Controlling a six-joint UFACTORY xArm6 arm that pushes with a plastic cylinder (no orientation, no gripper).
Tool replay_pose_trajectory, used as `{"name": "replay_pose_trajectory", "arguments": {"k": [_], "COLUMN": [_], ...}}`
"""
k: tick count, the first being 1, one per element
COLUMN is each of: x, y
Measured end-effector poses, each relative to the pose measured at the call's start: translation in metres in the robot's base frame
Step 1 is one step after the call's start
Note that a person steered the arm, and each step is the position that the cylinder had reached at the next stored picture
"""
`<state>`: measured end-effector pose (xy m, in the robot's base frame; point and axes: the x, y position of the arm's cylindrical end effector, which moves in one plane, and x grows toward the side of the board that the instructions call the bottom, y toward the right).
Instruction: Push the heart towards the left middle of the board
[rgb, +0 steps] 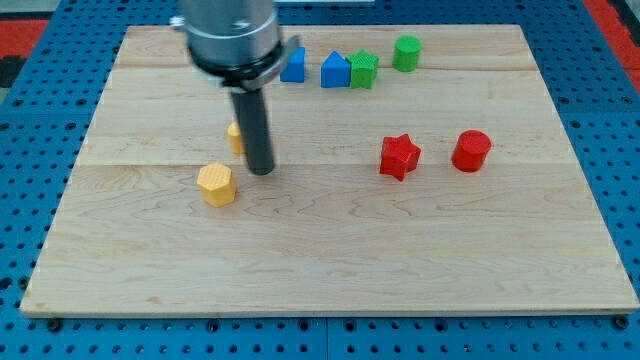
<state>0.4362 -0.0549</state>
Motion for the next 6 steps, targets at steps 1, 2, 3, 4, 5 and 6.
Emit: {"name": "replay_pose_trajectory", "arguments": {"k": [1,2,3,4,5,6], "x": [-0.023,-0.023,-0.024,-0.036,-0.051,-0.056], "y": [0.026,-0.034,-0.106,-0.141,-0.152,-0.085]}}
